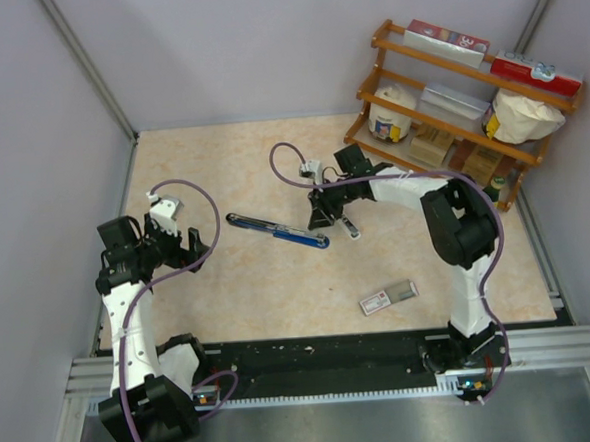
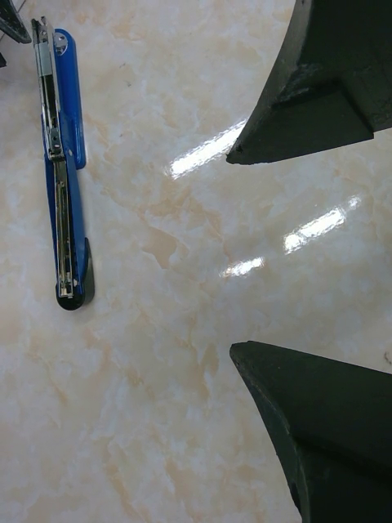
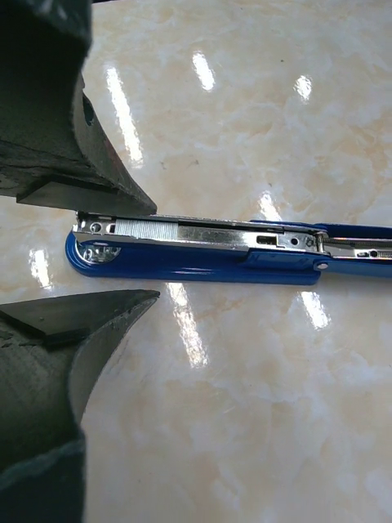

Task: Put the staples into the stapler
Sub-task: Install the staple into the stapler, then close the stapler at the center of the board.

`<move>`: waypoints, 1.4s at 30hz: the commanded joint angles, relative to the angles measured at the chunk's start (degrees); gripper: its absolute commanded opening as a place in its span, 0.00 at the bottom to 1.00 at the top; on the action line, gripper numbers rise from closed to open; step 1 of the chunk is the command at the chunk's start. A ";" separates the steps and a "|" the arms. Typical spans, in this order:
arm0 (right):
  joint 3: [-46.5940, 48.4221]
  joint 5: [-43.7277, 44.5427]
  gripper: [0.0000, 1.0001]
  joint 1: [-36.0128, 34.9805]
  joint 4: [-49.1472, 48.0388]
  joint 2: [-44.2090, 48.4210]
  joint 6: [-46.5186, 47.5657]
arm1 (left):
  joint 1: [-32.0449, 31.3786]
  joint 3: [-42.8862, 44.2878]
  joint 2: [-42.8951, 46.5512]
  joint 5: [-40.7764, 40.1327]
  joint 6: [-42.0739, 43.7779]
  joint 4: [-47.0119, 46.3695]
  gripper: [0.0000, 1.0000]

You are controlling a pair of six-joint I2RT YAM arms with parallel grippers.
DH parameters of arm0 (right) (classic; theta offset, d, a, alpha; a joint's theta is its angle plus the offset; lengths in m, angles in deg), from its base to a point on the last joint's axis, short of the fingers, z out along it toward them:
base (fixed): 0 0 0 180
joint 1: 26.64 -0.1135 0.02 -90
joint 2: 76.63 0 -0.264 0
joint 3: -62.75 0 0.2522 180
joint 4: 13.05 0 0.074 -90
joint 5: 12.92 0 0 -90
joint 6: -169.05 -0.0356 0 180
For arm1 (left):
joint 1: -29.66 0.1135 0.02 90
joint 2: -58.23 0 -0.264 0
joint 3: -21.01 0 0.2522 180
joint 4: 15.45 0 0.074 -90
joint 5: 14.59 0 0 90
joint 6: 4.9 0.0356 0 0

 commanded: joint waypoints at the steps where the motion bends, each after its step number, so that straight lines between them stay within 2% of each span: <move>1: 0.09 3.08 0.41 0.63 -0.14 5.21 2.84 | 0.56 1.66 0.36 1.54 -1.11 -0.64 0.93; 7: -3.17 8.70 0.41 -0.42 -0.05 7.76 5.47 | 0.30 7.89 -3.06 1.97 -3.49 -0.73 0.94; 13: -5.02 14.33 0.41 -4.20 0.04 7.94 8.38 | -2.25 12.64 -10.80 0.75 -12.00 -5.11 0.99; 19: -4.49 15.21 0.41 -5.26 -0.58 7.42 7.24 | -7.78 14.23 -18.35 -4.61 -20.09 -12.40 0.99; 27: -4.14 15.13 0.41 -5.26 0.92 9.96 6.97 | -13.06 14.66 -28.98 -8.13 -25.55 -19.97 0.99; 35: -5.54 13.89 0.41 -5.44 1.44 11.02 6.80 | -14.82 19.85 -39.27 -9.80 -28.98 -22.26 0.99; 42: -6.34 14.42 0.41 -6.49 2.41 9.18 7.50 | -15.35 23.02 -44.90 -10.60 -29.95 -23.14 0.99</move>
